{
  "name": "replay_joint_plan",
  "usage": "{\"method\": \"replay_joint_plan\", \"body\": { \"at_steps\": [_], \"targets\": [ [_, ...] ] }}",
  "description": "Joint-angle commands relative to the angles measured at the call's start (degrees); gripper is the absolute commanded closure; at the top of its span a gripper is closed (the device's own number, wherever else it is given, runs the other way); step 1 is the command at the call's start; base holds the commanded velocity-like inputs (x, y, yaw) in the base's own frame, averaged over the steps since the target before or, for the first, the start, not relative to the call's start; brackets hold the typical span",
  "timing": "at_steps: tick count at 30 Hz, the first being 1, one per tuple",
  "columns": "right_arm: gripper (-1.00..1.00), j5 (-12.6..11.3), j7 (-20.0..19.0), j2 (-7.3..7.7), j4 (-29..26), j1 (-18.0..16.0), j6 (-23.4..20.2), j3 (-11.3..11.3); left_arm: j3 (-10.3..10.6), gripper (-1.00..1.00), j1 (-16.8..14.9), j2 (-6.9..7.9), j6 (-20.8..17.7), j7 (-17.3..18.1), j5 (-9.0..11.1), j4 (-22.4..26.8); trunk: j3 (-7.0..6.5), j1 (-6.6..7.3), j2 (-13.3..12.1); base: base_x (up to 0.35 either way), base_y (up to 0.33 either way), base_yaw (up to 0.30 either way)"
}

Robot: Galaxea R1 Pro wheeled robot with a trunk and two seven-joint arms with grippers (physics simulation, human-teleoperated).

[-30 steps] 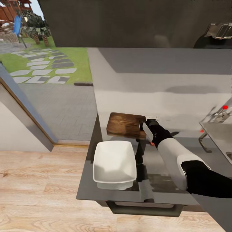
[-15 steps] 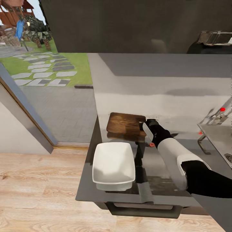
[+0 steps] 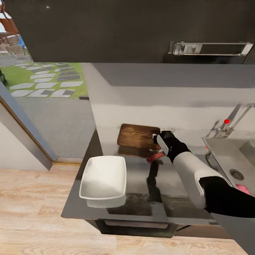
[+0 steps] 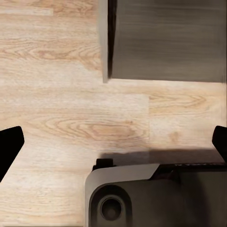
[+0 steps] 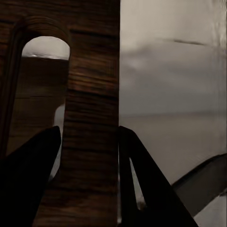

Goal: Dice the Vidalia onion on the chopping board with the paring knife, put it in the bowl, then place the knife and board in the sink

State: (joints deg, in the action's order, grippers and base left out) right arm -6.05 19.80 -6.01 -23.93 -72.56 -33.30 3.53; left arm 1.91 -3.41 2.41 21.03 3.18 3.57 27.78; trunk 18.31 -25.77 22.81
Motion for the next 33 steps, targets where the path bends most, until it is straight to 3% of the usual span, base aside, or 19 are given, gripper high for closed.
{"method": "replay_joint_plan", "body": {
  "at_steps": [1,33],
  "targets": [
    [1.00,-0.66,0.41,0.03,-0.07,-0.04,-0.19,0.34,0.19,-1.00,-0.02,0.05,0.16,0.16,0.38,-0.04,0.00,-0.02,0.11,-0.190,-0.263,0.000],
    [1.00,-0.63,0.41,0.03,0.15,-0.04,-0.20,0.36,0.19,-1.00,-0.04,0.05,0.16,0.15,0.38,-0.89,-2.89,-0.02,0.11,-0.253,-0.205,0.000]
  ]
}}
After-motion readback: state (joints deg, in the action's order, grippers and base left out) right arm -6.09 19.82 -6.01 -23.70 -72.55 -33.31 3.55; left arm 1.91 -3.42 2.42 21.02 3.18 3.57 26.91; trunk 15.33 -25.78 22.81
